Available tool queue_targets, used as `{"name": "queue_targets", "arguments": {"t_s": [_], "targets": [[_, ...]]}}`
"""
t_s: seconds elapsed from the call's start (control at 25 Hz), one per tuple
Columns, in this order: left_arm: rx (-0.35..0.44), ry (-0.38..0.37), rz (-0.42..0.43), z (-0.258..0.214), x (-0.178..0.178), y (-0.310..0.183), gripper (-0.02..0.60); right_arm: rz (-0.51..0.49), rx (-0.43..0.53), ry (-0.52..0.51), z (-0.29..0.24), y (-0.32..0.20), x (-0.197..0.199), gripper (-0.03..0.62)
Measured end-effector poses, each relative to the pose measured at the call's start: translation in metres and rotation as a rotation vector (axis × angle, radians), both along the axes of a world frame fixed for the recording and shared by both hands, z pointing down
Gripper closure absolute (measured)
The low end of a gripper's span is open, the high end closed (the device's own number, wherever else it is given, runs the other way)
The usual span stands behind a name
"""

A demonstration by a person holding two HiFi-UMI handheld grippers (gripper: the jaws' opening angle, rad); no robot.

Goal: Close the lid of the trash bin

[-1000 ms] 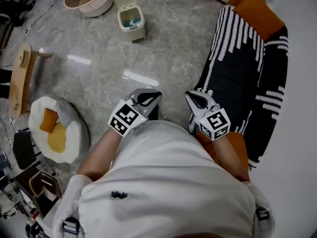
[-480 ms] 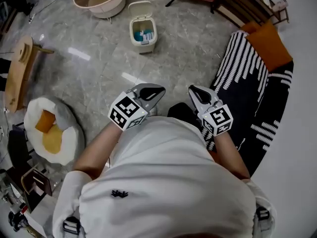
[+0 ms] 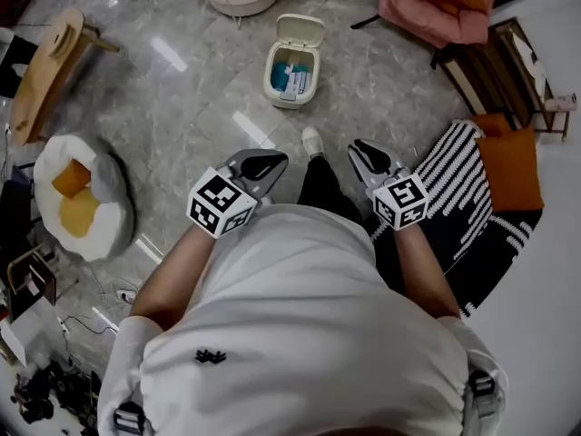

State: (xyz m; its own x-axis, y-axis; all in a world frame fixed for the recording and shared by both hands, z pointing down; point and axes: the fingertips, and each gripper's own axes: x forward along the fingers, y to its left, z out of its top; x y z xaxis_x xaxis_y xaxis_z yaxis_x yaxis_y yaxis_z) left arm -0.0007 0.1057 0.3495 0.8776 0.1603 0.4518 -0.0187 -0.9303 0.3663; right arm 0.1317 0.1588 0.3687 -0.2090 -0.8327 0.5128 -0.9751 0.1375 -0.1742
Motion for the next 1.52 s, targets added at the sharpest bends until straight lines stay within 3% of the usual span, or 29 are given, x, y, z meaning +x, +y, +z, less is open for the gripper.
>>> {"name": "queue_targets", "arguments": {"t_s": [0.12,0.32,0.56,1.04,1.52], "targets": [[-0.01,-0.025,-0.116,-0.001,0.038,-0.04,0.523,-0.115,-0.047,-0.001,0.018,-0.056,0.051,0.547],[-0.016,-0.038,-0.238,-0.009,0.091,-0.064,0.523,-0.261,-0.101,-0.011,0.044,-0.128,0.119,0.546],[-0.048,-0.051,-0.363,0.001,0.127,-0.092,0.523,-0.39,-0.133,-0.002,0.093,-0.216,0.171,0.536],[-0.103,-0.055,-0.515,0.015,0.128,-0.13,0.523,-0.523,-0.229,0.022,0.183,-0.347,0.189,0.523],[-0.14,-0.059,-0.587,0.032,0.12,-0.144,0.523,-0.586,-0.315,0.036,0.248,-0.413,0.181,0.514]]}}
